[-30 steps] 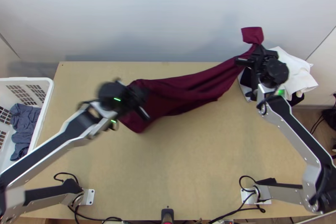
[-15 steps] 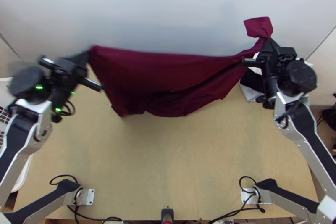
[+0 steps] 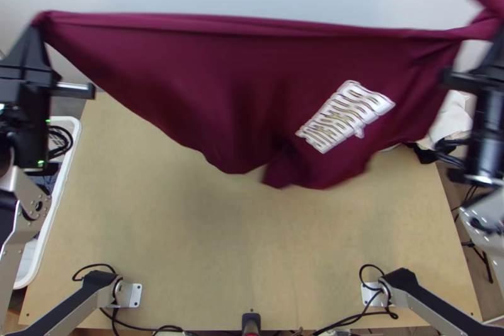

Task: Fold the t-shirt

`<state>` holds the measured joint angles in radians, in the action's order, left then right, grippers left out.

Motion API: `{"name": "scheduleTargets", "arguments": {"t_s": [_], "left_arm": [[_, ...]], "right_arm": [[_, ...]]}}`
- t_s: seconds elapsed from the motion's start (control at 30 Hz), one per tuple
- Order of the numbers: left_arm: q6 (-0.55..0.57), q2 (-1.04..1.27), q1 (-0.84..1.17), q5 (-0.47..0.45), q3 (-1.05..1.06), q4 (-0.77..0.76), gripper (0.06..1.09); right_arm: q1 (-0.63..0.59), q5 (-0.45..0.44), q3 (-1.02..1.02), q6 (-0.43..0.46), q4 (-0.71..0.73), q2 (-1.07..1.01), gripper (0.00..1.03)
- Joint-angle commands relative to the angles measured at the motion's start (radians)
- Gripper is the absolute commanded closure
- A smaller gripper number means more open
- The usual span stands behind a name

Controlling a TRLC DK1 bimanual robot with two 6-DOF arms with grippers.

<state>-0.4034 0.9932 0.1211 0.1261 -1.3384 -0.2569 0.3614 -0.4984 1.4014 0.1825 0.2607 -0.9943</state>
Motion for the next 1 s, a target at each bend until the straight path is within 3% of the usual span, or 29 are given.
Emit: {"name": "scheduleTargets", "arguments": {"t_s": [0.0, 0.23, 0.5, 0.77, 0.97], "left_arm": [[0.005, -0.051, 0.012, 0.029, -0.001, -0.217, 1.05], [0.002, -0.208, 0.227, 0.106, 0.059, -0.214, 1.05], [0.051, -0.321, 0.255, 0.096, 0.090, -0.151, 1.05], [0.173, -0.387, 0.256, 0.076, 0.087, 0.076, 1.05], [0.163, -0.446, 0.252, 0.083, 0.223, 0.110, 1.05]], "right_arm": [[-0.006, -0.023, 0.024, 0.035, 0.184, 0.120, 1.00], [-0.078, -0.042, 0.005, -0.066, 0.098, 0.301, 1.00], [-0.101, -0.040, 0.005, -0.092, -0.035, 0.416, 1.00], [-0.102, -0.040, 0.004, -0.132, -0.113, 0.427, 1.00], [-0.064, -0.040, -0.032, -0.195, -0.264, 0.382, 1.00]]}}
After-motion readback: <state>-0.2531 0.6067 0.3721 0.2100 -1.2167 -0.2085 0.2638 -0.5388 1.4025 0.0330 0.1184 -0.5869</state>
